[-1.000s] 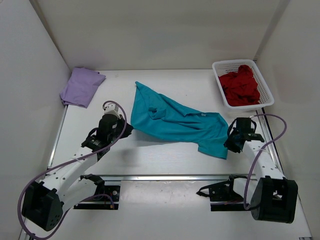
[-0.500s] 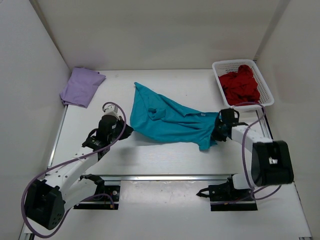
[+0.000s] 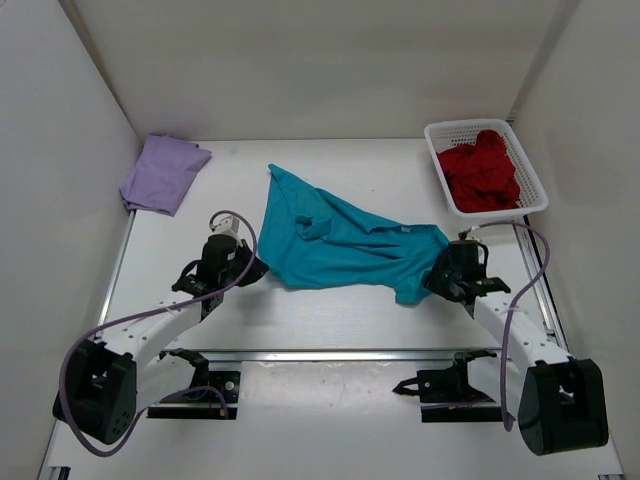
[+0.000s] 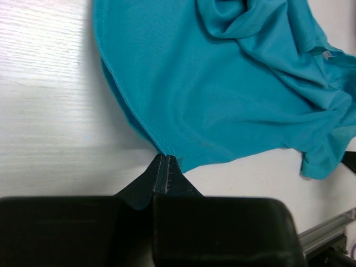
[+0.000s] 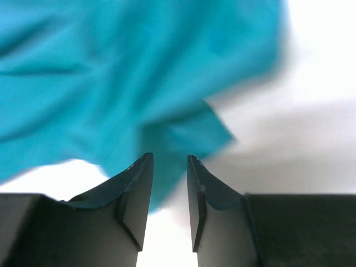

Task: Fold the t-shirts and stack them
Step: Flatten out the tshirt

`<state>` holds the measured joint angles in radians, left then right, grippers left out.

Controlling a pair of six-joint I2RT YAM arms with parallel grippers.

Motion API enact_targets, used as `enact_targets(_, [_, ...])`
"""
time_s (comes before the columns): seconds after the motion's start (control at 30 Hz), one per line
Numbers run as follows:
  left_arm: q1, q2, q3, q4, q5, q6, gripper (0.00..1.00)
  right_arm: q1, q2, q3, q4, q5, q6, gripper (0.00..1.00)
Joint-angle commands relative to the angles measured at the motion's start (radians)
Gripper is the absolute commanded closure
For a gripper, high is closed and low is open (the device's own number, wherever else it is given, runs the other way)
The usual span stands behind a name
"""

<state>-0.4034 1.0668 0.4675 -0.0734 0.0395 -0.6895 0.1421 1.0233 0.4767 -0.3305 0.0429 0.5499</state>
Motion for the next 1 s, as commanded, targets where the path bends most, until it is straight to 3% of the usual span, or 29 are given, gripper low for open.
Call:
enact_targets(0.0, [-0.003,-0.001,-0.003,0.063,0.059,-0.019,1.00,-0.056,-0.049,-0.073,-0.018,0.034,0.009,0.70])
enact_targets(0.57, [-0.017,-0.005,-0.030,0.101,0.072,-0.022,1.00,-0.119,0.064,-0.055,0.068,0.051,-0.034,0.66])
enact_targets(0.8, [-0.005,-0.014,-0.044,0.106,0.076,-0.033,1.00,-0.104,0.083,-0.061,0.080,0.038,-0.024,0.77])
enact_targets(0.97, [-0.002,-0.010,-0.044,0.112,0.076,-0.028,1.00,-0.116,0.069,-0.067,0.093,0.041,-0.016,0.93])
